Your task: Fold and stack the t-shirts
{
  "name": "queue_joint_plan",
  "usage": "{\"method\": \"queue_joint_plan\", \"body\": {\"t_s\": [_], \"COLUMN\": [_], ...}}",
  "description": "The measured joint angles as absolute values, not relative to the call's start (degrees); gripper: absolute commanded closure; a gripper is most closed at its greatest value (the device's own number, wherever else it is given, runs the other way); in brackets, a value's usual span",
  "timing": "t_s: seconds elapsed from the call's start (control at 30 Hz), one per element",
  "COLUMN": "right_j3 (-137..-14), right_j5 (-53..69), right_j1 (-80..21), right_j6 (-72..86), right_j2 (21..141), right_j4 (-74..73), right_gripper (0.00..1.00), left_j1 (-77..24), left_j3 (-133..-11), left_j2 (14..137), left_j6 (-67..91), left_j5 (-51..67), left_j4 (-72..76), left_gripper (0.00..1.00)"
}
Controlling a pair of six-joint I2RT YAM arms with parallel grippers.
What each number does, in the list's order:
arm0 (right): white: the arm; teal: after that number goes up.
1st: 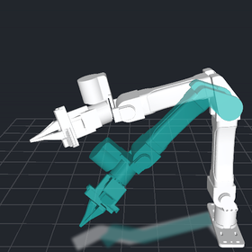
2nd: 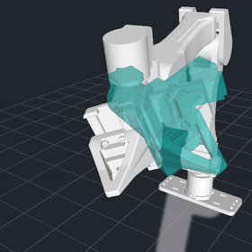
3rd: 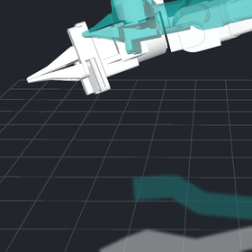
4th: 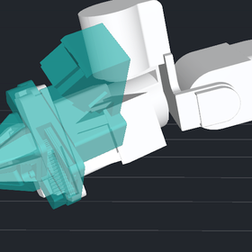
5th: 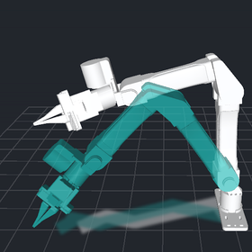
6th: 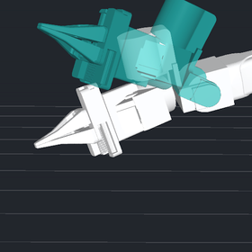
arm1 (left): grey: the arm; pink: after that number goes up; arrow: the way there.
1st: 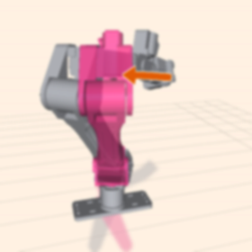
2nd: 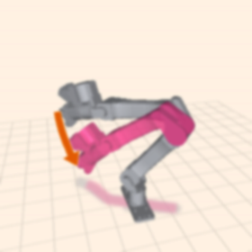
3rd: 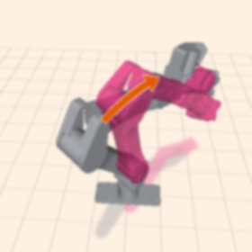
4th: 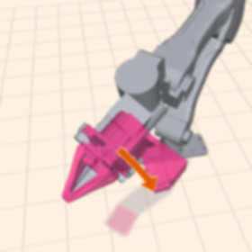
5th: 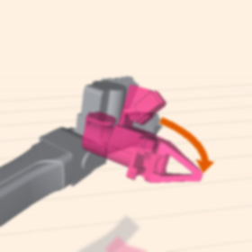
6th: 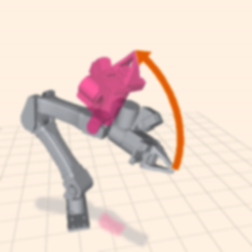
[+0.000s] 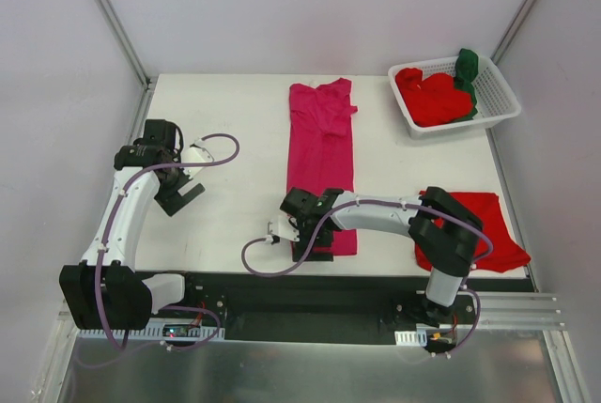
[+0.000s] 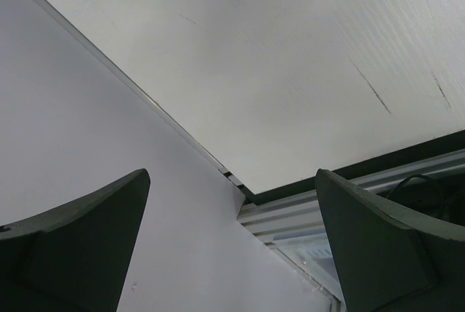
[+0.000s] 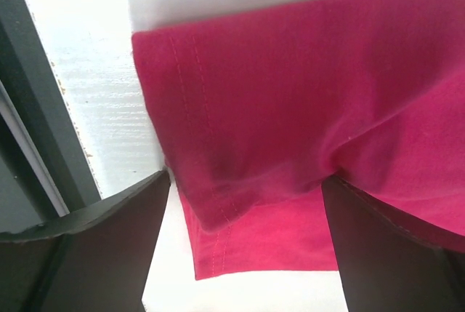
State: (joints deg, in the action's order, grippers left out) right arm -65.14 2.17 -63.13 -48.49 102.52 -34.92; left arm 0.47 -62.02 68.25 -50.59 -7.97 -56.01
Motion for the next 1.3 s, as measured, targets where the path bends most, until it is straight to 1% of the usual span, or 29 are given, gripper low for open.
{"method": "queue_joint_plan", "body": {"t_s": [0.13, 0.23, 0.3, 0.33, 0.4, 0.47, 0.5, 0.57, 0.63, 0.67, 0.7, 0.73, 1.13, 1.3], "right_j3": [-64.86, -64.79, -64.71, -64.69, -64.64, -64.6, -64.58, -64.49, -64.36, -64.34, -64.27, -64.25, -64.01, -64.31], "right_j5": [1.96, 1.96, 2.0, 2.07, 2.11, 1.96, 1.72, 1.02, 0.67, 0.47, 0.25, -0.01, -1.48, -1.87], "right_j1": [-63.13, -63.13, -63.16, -63.22, -63.31, -63.46, -63.53, -63.55, -63.55, -63.55, -63.55, -63.55, -63.53, -63.53], "right_j6": [-48.47, -48.45, -48.31, -48.21, -48.18, -48.1, -48.18, -48.29, -48.25, -48.27, -48.27, -48.4, -48.23, -47.03], "right_j2": [102.56, 102.56, 102.56, 102.56, 102.56, 102.56, 102.56, 102.56, 102.54, 102.54, 102.52, 102.5, 101.8, 99.83], "right_j4": [-34.37, -34.28, -34.28, -34.28, -34.3, -34.22, -34.09, -33.58, -33.17, -33.08, -32.91, -32.8, -32.67, -36.21], "right_gripper": [0.11, 0.14, 0.22, 0.34, 0.45, 0.6, 0.64, 0.64, 0.68, 0.72, 0.83, 0.99, 0.99, 0.99], "left_j1": [0.47, 0.47, 0.47, 0.47, 0.47, 0.47, 0.47, 0.47, 0.47, 0.47, 0.47, 0.47, 0.47, 0.47], "left_j3": [-62.02, -62.02, -62.02, -62.02, -62.02, -62.02, -62.02, -62.02, -62.02, -62.02, -62.02, -62.02, -62.83, -64.01], "left_j2": [68.25, 68.25, 68.25, 68.25, 68.25, 68.25, 68.25, 68.25, 68.25, 68.25, 68.25, 68.25, 68.51, 69.3], "left_j6": [-50.59, -50.59, -50.59, -50.59, -50.59, -50.59, -50.59, -50.59, -50.61, -50.59, -50.59, -50.59, -50.59, -50.61], "left_j5": [-7.94, -7.97, -7.94, -7.97, -7.97, -7.94, -7.97, -7.97, -7.94, -7.97, -7.97, -7.97, -7.94, -7.94], "left_j4": [-56.01, -56.01, -56.01, -56.01, -56.01, -56.01, -56.01, -56.01, -56.01, -56.01, -56.01, -56.01, -56.01, -56.01], "left_gripper": [0.01, 0.01, 0.01, 0.01, 0.01, 0.01, 0.01, 0.01, 0.01, 0.01, 0.01, 0.01, 0.01, 0.01]}}
